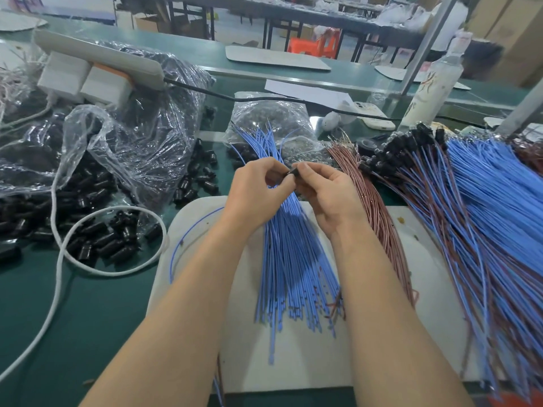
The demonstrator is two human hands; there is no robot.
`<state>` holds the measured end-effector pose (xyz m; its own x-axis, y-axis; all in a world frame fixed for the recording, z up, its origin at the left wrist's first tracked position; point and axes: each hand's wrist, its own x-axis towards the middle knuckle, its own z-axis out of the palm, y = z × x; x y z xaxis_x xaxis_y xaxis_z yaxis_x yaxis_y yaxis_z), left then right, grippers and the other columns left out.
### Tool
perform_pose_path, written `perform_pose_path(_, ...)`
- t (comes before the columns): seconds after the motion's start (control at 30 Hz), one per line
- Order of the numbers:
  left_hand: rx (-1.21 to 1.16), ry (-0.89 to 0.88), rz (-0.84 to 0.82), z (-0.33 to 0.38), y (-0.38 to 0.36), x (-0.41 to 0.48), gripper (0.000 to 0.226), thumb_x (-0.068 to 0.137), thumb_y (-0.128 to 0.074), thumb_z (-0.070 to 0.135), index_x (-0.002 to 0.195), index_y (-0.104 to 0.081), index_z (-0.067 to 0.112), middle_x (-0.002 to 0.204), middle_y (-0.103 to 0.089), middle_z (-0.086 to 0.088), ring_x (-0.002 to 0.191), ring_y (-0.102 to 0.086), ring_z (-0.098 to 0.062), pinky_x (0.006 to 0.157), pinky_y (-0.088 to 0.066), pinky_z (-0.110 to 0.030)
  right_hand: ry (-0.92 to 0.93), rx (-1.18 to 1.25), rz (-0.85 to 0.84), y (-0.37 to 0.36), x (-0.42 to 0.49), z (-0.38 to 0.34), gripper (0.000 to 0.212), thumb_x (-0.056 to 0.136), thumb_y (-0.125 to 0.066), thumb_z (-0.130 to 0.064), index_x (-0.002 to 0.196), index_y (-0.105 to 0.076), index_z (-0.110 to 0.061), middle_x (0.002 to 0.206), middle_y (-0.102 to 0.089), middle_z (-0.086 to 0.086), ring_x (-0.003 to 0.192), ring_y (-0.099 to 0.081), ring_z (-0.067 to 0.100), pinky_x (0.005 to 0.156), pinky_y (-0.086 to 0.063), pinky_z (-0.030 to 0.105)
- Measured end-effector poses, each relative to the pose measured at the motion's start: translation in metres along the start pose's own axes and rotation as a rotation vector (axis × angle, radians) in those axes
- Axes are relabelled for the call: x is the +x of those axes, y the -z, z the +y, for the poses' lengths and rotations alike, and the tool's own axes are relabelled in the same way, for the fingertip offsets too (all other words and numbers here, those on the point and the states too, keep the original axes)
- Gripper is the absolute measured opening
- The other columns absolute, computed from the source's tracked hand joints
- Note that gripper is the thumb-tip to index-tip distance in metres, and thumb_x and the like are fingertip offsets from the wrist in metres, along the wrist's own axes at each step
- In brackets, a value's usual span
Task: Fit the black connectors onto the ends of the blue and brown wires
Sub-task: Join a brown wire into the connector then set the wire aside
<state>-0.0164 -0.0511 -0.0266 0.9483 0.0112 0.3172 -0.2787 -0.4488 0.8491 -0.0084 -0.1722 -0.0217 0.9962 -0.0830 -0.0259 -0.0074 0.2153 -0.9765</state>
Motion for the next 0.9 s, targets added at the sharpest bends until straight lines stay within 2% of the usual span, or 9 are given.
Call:
perform_pose_path(0.17, -0.066, 0.031, -0.032, 0.0, 0.002, 0.002, 0.003, 0.082, -0.066, 0.019, 0.08, -0.065, 0.02, 0.076, -0.071, 0.002, 0.078, -0.066, -0.012, 0.075, -0.051, -0.021, -0.08, 0.153, -0.009, 0.0, -0.001, -0.004, 0.015, 0.092, -0.055, -0.002, 0.079, -0.063, -0.004, 0.066, -0.064, 0.003, 0.066, -0.059, 0.013, 0.067, -0.052, 0.019)
perform_pose_path(0.23, -0.021, 0.031, -0.012, -0.001, -0.001, 0.002, 0.003, 0.082, -0.066, 0.019, 0.082, -0.067, 0.016, 0.074, -0.069, 0.004, 0.071, -0.063, -0.006, 0.067, -0.046, -0.012, 0.022, -0.076, 0.05, -0.001, -0.002, -0.002, 0.013, 0.092, -0.057, -0.005, 0.082, -0.064, -0.006, 0.073, -0.064, 0.007, 0.072, -0.06, 0.019, 0.074, -0.052, 0.029)
perform_pose_path(0.33, 0.006, 0.041, 0.013, 0.0, -0.004, 0.001, 0.006, 0.083, -0.065, 0.019, 0.084, -0.067, 0.013, 0.075, -0.069, 0.001, 0.069, -0.061, -0.007, 0.065, -0.045, -0.014, 0.264, -0.515, 0.104, -0.005, -0.003, 0.003, 0.008, 0.091, -0.061, -0.013, 0.087, -0.067, -0.01, 0.081, -0.067, 0.006, 0.081, -0.063, 0.022, 0.083, -0.053, 0.04)
perform_pose_path(0.4, -0.006, 0.043, 0.002, -0.002, -0.002, 0.001, 0.007, 0.084, -0.064, 0.019, 0.085, -0.068, 0.013, 0.076, -0.07, -0.001, 0.07, -0.062, -0.009, 0.064, -0.044, -0.012, 0.25, -0.423, 0.107, -0.002, -0.003, 0.0, 0.008, 0.091, -0.061, -0.013, 0.086, -0.066, -0.011, 0.077, -0.065, 0.002, 0.075, -0.061, 0.014, 0.077, -0.053, 0.033)
perform_pose_path(0.5, -0.075, 0.083, -0.046, -0.006, 0.002, 0.0, 0.003, 0.083, -0.065, 0.019, 0.081, -0.066, 0.017, 0.077, -0.071, -0.002, 0.07, -0.062, -0.011, 0.065, -0.045, -0.015, 0.119, 0.041, 0.264, 0.019, 0.005, -0.013, 0.015, 0.095, -0.055, -0.01, 0.082, -0.062, -0.01, 0.072, -0.06, -0.001, 0.061, -0.055, 0.003, 0.066, -0.049, 0.018)
perform_pose_path(0.57, -0.161, 0.074, -0.053, -0.005, 0.0, -0.001, 0.001, 0.084, -0.066, 0.02, 0.083, -0.066, 0.02, 0.079, -0.071, 0.001, 0.076, -0.065, -0.011, 0.073, -0.048, -0.019, 0.121, 0.052, 0.342, 0.024, 0.007, -0.01, 0.018, 0.096, -0.053, -0.011, 0.08, -0.059, -0.011, 0.068, -0.057, -0.001, 0.054, -0.052, 0.002, 0.059, -0.045, 0.016)
perform_pose_path(0.7, -0.184, -0.006, 0.048, -0.003, -0.006, 0.002, 0.008, 0.087, -0.067, 0.018, 0.094, -0.066, 0.021, 0.083, -0.069, 0.008, 0.08, -0.063, -0.004, 0.074, -0.041, -0.011, 0.197, -0.326, 0.211, -0.001, 0.001, 0.005, 0.013, 0.097, -0.048, -0.018, 0.084, -0.05, -0.019, 0.06, -0.059, -0.001, 0.044, -0.05, 0.001, 0.049, -0.041, 0.02)
perform_pose_path(0.83, -0.185, 0.006, 0.099, -0.01, -0.002, 0.001, 0.02, 0.086, -0.068, 0.021, 0.102, -0.057, 0.025, 0.079, -0.068, 0.012, 0.075, -0.057, 0.007, 0.073, -0.041, -0.012, 0.187, -0.336, 0.127, -0.005, -0.001, 0.0, 0.018, 0.09, -0.044, -0.005, 0.083, -0.05, -0.02, 0.062, -0.062, 0.0, 0.049, -0.055, 0.005, 0.049, -0.044, 0.02)
perform_pose_path(0.9, -0.188, 0.017, 0.091, -0.009, -0.003, 0.001, 0.024, 0.086, -0.068, 0.021, 0.105, -0.054, 0.023, 0.081, -0.069, 0.012, 0.077, -0.06, -0.001, 0.078, -0.045, -0.022, 0.195, -0.35, 0.079, -0.005, -0.003, -0.001, 0.021, 0.089, -0.045, -0.002, 0.082, -0.055, -0.018, 0.068, -0.062, 0.002, 0.055, -0.056, 0.005, 0.051, -0.045, 0.019)
